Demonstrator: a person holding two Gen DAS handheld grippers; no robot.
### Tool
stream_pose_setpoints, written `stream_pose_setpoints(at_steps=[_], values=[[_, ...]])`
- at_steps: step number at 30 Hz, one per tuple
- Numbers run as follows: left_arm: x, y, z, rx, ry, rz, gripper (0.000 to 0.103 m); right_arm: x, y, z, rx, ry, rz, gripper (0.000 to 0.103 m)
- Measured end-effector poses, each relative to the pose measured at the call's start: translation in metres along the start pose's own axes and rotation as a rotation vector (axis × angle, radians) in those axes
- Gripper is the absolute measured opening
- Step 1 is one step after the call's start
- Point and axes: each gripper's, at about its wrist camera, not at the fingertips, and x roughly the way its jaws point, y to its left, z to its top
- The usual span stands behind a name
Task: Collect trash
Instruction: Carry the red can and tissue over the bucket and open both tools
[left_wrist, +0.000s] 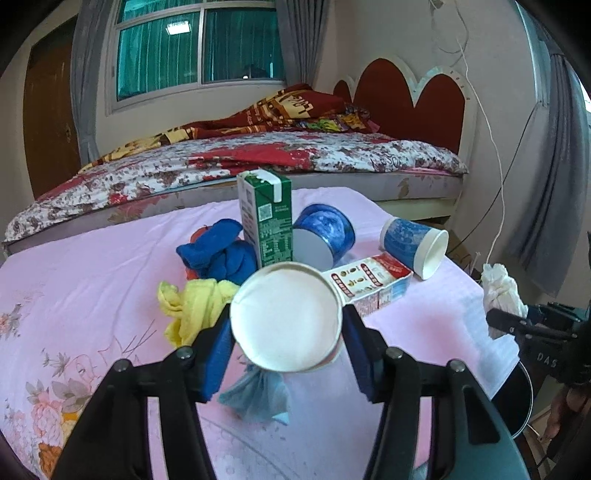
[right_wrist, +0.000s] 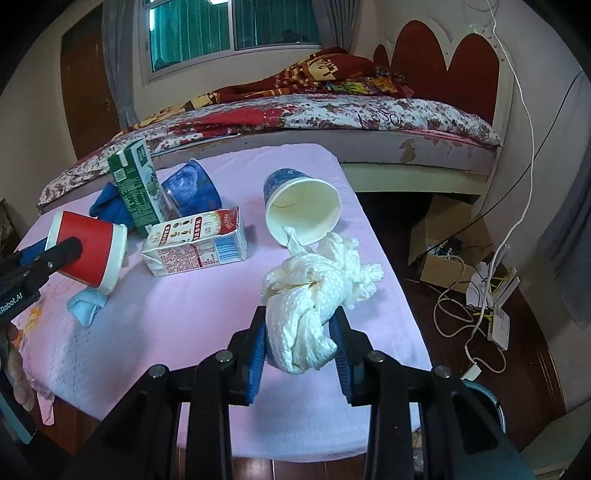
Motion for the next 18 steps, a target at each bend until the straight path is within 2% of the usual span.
stream_pose_setpoints(at_steps=[6, 14, 18], values=[[-0.015, -0.006, -0.009, 0.007, -0.021, 0.019, 0.057, -0.019, -0.002, -0.004, -0.007, -0.028, 0.013, 0.035], [-0.035, -0.021, -0.011, 0.024, -0.039, -0.004, 0.057, -0.05, -0.003, -0.012, -0.022, -0.069, 0.016, 0.035], [-0.042, -0.034, -0.008, 0.042, -0.051, -0.026, 0.057, -0.068, -0.017, -0.021, -0.007, -0.086, 0.001, 0.035]])
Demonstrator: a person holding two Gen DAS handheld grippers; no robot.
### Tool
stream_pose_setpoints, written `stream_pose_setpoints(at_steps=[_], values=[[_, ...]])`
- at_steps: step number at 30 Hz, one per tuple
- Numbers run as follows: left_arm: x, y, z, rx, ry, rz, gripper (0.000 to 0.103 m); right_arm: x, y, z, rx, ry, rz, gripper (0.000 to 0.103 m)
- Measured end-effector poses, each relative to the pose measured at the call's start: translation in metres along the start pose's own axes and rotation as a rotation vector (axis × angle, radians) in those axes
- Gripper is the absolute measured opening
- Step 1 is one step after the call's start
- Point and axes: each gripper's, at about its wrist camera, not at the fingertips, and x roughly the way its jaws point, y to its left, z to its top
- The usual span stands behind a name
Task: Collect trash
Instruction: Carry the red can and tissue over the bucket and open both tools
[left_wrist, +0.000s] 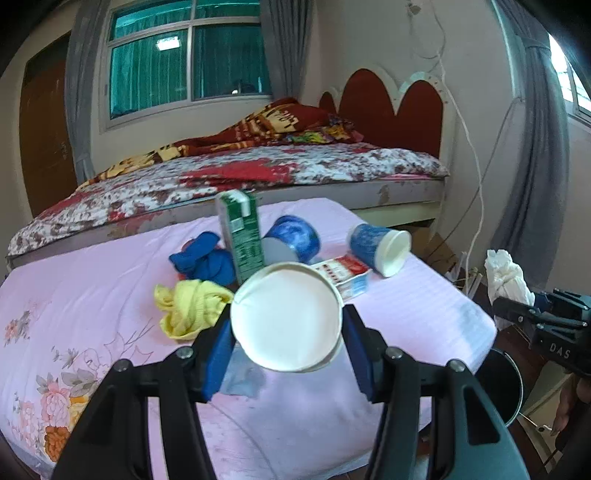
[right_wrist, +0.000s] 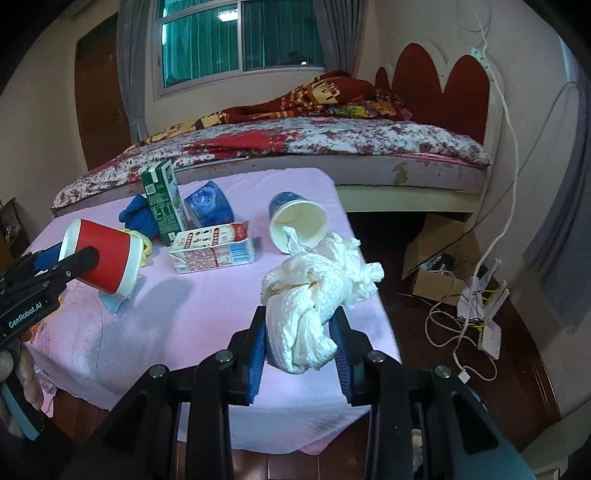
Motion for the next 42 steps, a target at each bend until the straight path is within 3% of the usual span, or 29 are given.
stream_pose_setpoints(at_steps=[13, 26, 33, 42], values=[[-0.002, -0.091, 0.0, 0.095, 0.001, -0.141, 0.057, -0.038, -0.074, -0.035, 0.075, 0.009, -0.099, 0.035], [0.004, -0.188, -0.022, 0.187, 0.049, -0.312, 0.057, -0.066, -0.148, -0.086, 0.161, 0.056, -0.182, 0.035], [0.008, -0.235, -0.04, 0.241, 0.098, -0.401, 0.057, -0.066, -0.173, -0.116, 0.185, 0.097, -0.187, 0.035], [0.039, -0.28, -0.076, 0.308, 0.222, -0.486, 0.057, -0.043, -0.203, -0.162, 0.204, 0.194, -0.166, 0.036]])
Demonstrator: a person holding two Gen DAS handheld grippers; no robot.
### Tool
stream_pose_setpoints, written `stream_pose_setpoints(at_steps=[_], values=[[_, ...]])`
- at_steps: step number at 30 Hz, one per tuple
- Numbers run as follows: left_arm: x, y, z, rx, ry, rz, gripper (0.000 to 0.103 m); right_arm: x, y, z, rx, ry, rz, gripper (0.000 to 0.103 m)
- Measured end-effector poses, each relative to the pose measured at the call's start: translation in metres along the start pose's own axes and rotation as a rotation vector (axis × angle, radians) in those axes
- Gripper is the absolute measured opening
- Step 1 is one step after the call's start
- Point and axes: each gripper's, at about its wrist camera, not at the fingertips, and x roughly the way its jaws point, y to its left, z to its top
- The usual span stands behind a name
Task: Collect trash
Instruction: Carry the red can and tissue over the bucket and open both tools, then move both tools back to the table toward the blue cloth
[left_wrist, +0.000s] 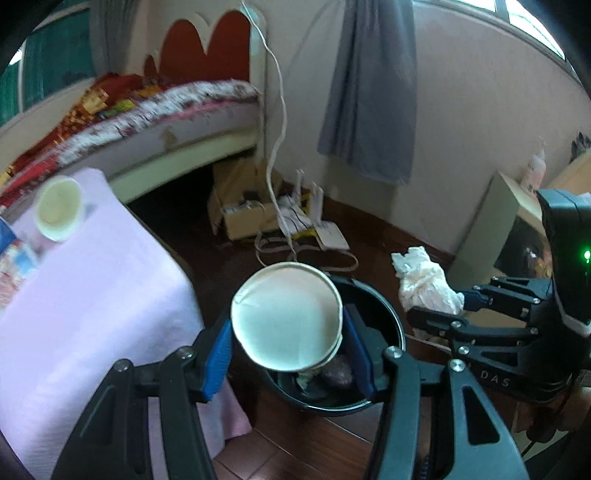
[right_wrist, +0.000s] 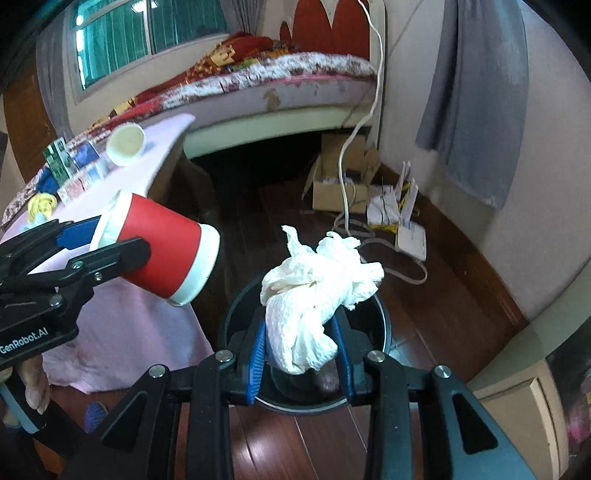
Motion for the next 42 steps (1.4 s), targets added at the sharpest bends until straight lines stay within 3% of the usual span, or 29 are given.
stream_pose_setpoints(at_steps=[10, 15, 20, 22, 23, 24, 25, 33, 42], values=[[0.063, 0.003, -0.016, -0.019, 0.143, -0.051, 0.057, 0.062, -0.006, -0.028, -0.095, 0.108, 0.037, 0.036], [0.081, 0.001, -0.019, -0.008, 0.176, -0.066, 0.057, 0.094, -0.005, -0.036, -0.136, 0.174, 0.056, 0.036], [0.092, 0.001, -0.024, -0.016, 0.214, -0.101, 0.058, 0.108, -0.006, -0.043, -0.153, 0.193, 0.062, 0.036], [0.095, 0.002, -0.026, -0.021, 0.229, -0.099, 0.064, 0.111, -0.005, -0.044, -0.175, 0.187, 0.044, 0.037], [0.095, 0.003, -0.026, -0.029, 0.229, -0.087, 0.072, 0.109, -0.001, -0.047, -0.196, 0.171, 0.017, 0.042], [0.093, 0.004, -0.026, -0.035, 0.22, -0.076, 0.087, 0.11, 0.0, -0.049, -0.222, 0.153, -0.049, 0.067], [0.089, 0.006, -0.026, -0.038, 0.2, -0.063, 0.092, 0.112, -0.001, -0.051, -0.234, 0.147, -0.1, 0.094], [0.067, 0.02, -0.028, -0.073, 0.172, 0.028, 0.096, 0.104, -0.013, -0.058, -0.195, 0.181, -0.114, 0.096], [0.024, 0.029, -0.026, -0.105, 0.121, 0.065, 0.096, 0.058, -0.006, -0.031, -0.109, 0.14, -0.141, 0.096]])
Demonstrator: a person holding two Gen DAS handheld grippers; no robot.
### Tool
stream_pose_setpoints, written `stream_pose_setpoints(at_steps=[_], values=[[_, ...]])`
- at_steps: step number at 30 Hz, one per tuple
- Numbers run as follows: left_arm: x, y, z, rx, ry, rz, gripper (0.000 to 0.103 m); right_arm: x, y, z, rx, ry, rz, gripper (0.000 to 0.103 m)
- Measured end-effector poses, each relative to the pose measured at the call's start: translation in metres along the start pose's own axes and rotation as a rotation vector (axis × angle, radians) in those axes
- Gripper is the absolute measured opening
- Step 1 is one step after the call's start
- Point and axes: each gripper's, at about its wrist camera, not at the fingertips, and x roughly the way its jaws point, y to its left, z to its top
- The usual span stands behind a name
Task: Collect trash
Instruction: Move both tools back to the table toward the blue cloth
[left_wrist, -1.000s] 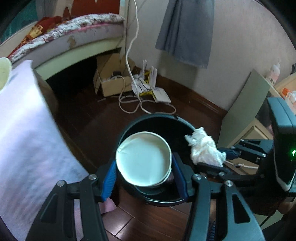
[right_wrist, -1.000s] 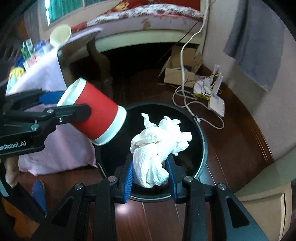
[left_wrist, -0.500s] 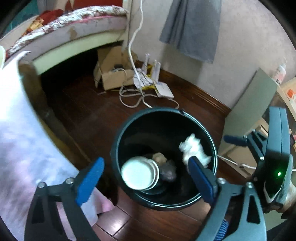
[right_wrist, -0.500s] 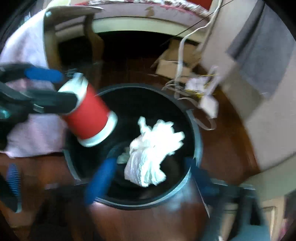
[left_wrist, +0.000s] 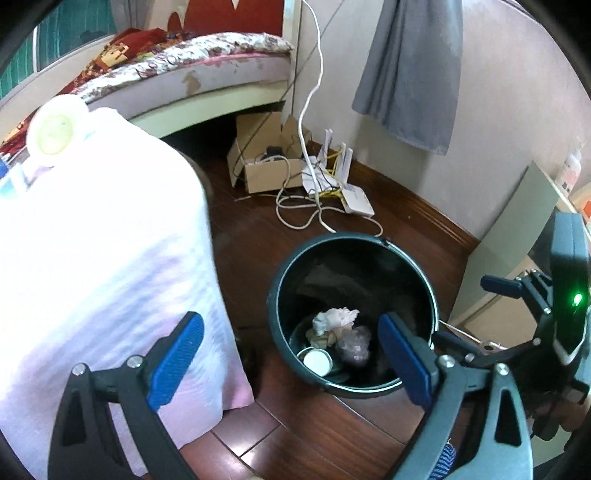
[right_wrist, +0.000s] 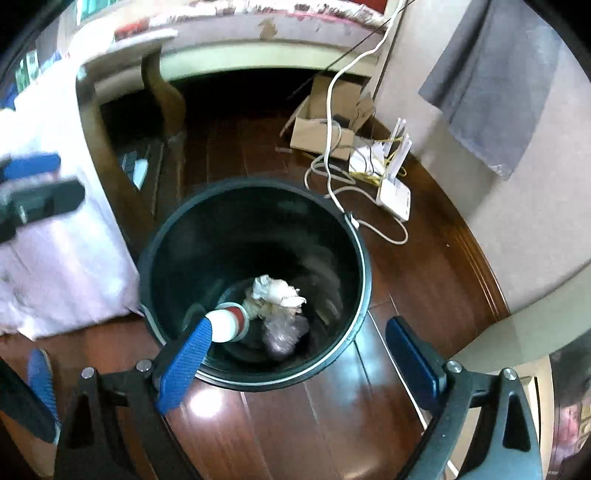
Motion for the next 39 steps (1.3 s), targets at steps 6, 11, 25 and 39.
stream_pose_setpoints(at_steps=[6, 11, 25, 39], values=[[-0.033, 0.008, -0.001, -0.017, -0.046, 0.022, 0.096, -0.043, 0.007, 0.009, 0.036, -0.032, 0.022, 0.096], [-0.061, 0.018, -0.003, -0.033, -0.091, 0.043, 0.097, -0.074, 0.019, 0.016, 0.056, -0.062, 0.016, 0.096], [-0.136, 0.083, -0.015, -0.103, -0.224, 0.187, 0.1, -0.124, 0.093, 0.052, -0.003, -0.193, 0.159, 0.096], [-0.177, 0.203, -0.053, -0.279, -0.261, 0.354, 0.099, -0.133, 0.188, 0.097, -0.119, -0.271, 0.277, 0.096]])
